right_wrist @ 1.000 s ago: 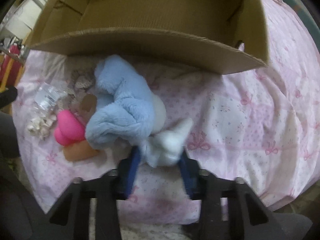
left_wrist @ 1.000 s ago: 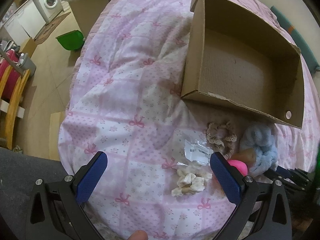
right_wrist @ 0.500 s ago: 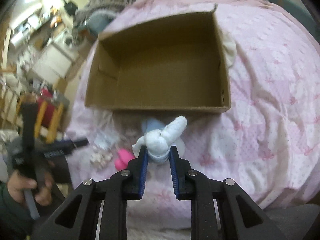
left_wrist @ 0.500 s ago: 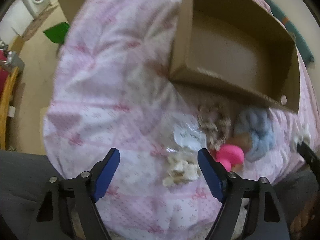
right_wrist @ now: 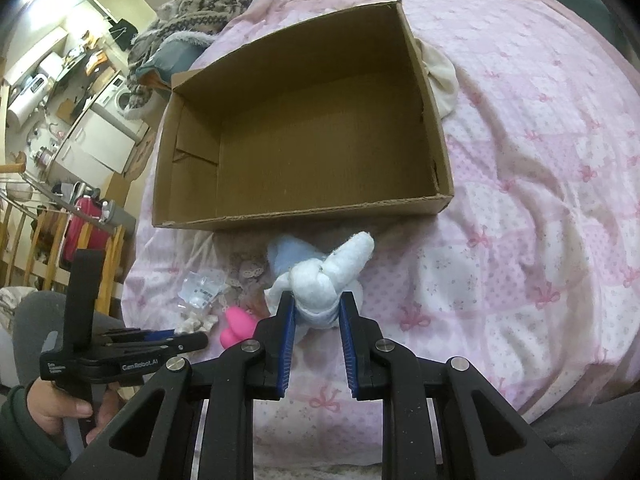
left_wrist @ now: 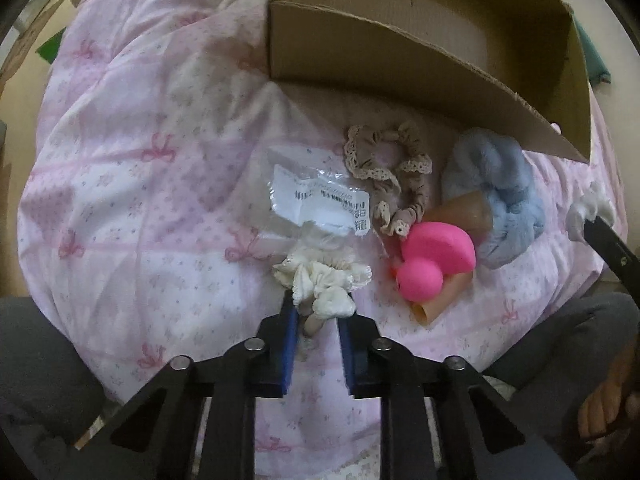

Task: Organize soft objects
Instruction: 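Grasp the white lace scrunchie with the left gripper while the right gripper holds the socks, then carry both items over the box and open both grippers to drop them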

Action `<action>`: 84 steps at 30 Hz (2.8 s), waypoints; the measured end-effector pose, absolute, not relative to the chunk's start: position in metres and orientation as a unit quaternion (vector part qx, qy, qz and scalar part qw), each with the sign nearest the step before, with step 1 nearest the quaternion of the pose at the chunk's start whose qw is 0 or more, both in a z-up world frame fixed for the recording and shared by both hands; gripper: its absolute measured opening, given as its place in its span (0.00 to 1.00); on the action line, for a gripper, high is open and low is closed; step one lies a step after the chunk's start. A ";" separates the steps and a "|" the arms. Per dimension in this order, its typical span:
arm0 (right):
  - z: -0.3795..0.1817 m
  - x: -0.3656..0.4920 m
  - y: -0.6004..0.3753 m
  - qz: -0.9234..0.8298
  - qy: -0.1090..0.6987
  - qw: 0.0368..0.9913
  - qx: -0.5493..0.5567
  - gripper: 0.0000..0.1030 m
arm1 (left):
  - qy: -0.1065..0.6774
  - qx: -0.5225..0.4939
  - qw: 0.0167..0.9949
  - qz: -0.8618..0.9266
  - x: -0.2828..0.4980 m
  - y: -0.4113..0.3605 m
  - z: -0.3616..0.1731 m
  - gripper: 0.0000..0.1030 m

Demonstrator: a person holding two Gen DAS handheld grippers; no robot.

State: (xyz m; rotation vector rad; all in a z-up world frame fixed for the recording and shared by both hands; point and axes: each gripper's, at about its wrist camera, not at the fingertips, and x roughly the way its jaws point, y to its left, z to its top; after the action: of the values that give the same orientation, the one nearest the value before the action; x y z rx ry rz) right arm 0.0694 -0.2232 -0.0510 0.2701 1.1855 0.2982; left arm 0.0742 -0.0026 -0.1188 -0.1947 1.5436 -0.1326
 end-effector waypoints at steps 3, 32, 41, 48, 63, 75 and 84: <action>-0.050 0.067 -0.222 0.144 0.555 0.810 0.123 0.23 | 0.690 -0.109 0.713 -0.063 0.063 0.002 -0.106 0.14; 0.014 0.121 -0.229 0.146 0.468 0.863 0.117 0.23 | 0.519 -0.071 0.850 -0.046 0.141 -0.005 0.010 0.14; -0.037 0.146 -0.229 0.122 0.499 0.848 0.131 0.23 | 0.487 -0.028 0.871 -0.054 0.169 -0.019 -0.026 0.14; -0.053 0.152 -0.208 0.126 0.518 0.842 0.085 0.23 | 0.505 -0.041 0.861 -0.041 0.176 -0.017 -0.048 0.14; -0.073 0.160 -0.200 0.128 0.550 0.821 0.083 0.23 | 0.513 -0.029 0.855 -0.064 0.176 -0.031 -0.057 0.15; -0.071 0.159 -0.202 0.134 0.544 0.823 0.093 0.24 | 0.504 -0.023 0.861 -0.071 0.172 -0.035 -0.054 0.24; -0.061 0.156 -0.211 0.126 0.526 0.834 0.114 0.61 | 0.493 -0.024 0.867 -0.069 0.170 -0.034 -0.049 0.46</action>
State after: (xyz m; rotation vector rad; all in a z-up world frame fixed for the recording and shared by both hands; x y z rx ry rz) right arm 0.1560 -0.2114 -0.0611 0.2407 1.1138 0.2666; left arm 0.1702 -0.0341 -0.0487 -0.0498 1.0328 -0.1441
